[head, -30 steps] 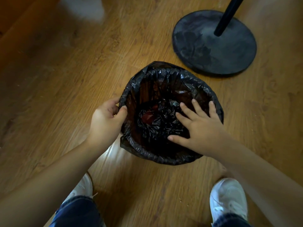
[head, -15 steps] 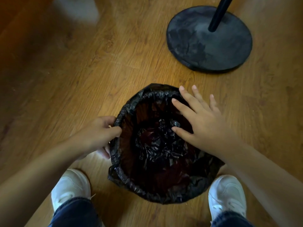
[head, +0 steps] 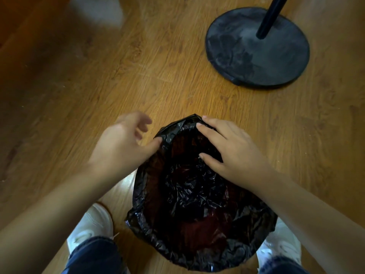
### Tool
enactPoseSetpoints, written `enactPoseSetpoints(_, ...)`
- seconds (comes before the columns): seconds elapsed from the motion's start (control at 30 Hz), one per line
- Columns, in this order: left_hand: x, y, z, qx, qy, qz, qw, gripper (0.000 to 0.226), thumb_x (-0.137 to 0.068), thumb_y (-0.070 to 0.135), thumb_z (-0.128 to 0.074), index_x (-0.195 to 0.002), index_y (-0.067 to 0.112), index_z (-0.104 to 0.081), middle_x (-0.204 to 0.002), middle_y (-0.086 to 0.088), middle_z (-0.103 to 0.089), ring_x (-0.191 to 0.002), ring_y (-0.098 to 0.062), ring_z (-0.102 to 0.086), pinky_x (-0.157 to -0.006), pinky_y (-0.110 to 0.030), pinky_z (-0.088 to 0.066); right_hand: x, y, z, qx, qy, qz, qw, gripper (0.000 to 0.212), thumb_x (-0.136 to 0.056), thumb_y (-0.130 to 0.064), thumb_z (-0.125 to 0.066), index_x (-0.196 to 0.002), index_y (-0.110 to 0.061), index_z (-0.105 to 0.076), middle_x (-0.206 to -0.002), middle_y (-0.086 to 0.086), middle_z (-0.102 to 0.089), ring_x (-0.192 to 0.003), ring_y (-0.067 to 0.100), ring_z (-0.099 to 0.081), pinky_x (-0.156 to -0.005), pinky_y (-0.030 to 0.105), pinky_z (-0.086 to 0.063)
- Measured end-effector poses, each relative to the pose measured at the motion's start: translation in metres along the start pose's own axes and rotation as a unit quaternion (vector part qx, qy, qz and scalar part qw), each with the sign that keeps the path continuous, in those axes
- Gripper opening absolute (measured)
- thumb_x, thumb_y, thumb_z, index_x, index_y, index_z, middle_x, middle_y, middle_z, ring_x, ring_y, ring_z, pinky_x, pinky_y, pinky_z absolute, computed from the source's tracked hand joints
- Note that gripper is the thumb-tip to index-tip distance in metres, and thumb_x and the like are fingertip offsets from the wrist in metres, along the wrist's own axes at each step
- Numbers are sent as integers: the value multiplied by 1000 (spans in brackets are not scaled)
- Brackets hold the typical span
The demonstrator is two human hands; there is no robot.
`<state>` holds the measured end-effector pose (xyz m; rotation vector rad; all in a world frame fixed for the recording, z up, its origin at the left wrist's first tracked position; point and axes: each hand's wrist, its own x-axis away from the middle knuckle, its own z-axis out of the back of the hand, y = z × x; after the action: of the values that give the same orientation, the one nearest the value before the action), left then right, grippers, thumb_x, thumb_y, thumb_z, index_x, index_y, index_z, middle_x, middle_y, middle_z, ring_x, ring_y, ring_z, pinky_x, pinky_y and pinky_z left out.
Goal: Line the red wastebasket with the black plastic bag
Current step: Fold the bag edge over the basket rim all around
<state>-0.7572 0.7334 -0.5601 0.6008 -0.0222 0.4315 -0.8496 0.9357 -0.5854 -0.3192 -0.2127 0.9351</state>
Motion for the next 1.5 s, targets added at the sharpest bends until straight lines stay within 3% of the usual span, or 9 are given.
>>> enactPoseSetpoints(0.13,-9,17,-16,24,23,-106,994,17,-79,16,-64,-96,16,-61,-89,6,-50,-83,-9,-48,-69,0,-31,0,-3,-2,-8,0,10,1000,57,-82,-28,-61,-133,-12,-41,-140,7,-43,-125,24,-40,-96,40,-36)
enactPoseSetpoints(0.37,-14,8,-42,49,-54,-45,996,27,-87,14,-55,-114,19,-55,-112,0,-57,-96,-10,-48,-71,-13,-29,1,-7,-1,-7,37,30,999,52,-80,-24,-63,-128,-10,-47,-134,7,-49,-122,24,-44,-96,37,-34)
enactPoseSetpoints(0.5,-12,10,-37,128,-76,-52,988,24,-80,7,-62,-98,23,-60,-96,-1,-63,-85,-12,-56,-64,-7,-39,-3,-14,1,-13,18,54,998,51,-79,-23,-66,-126,-10,-49,-124,8,-55,-117,24,-47,-93,36,-36)
enactPoseSetpoints(0.67,-6,7,-35,224,-128,-57,964,20,-74,4,-66,-77,22,-56,-71,-6,-61,-66,-25,-58,-64,-41,-48,-17,-22,9,-80,-16,18,996,31,-82,-27,-62,-111,-18,-56,-102,-1,-51,-99,14,-44,-83,27,-36)
enactPoseSetpoints(0.87,3,2,-44,222,-108,-58,967,29,-74,3,-65,-71,26,-48,-53,15,-53,-45,0,-41,-44,-19,-33,-19,-24,7,-102,-6,-18,995,15,-81,-32,-62,-84,-21,-51,-85,-9,-46,-84,8,-43,-67,27,-36)
enactPoseSetpoints(1.07,6,-17,-41,167,-78,18,983,21,-77,13,-66,-68,19,-48,-55,3,-54,-46,-4,-47,-47,-28,-39,-14,-2,8,-153,-11,-97,983,16,-81,-31,-62,-82,-20,-51,-81,-9,-48,-73,8,-46,-63,24,-38)
enactPoseSetpoints(1.27,9,-27,-33,101,-76,67,990,27,-76,17,-68,-60,18,-46,-47,5,-49,-38,1,-46,-37,-14,-31,-2,14,3,-192,-4,-163,968,11,-82,-25,-63,-83,-23,-53,-77,-17,-46,-72,-3,-45,-57,10,-30)
enactPoseSetpoints(1.4,7,-20,-18,12,-119,54,991,30,-67,42,-67,-83,26,-46,-74,10,-54,-62,-1,-52,-48,-20,-37,-7,10,3,-202,-20,-151,968,15,-81,-25,-65,-79,-27,-49,-76,-19,-44,-71,-5,-43,-58,6,-34)
enactPoseSetpoints(1.5,5,-4,-12,27,-13,-60,998,44,-66,45,-62,-103,25,-50,-95,9,-52,-85,-7,-50,-68,-17,-36,-12,0,5,-220,-32,-121,967,16,-80,-26,-65,-78,-30,-49,-78,-18,-46,-72,-4,-45,-58,9,-33)
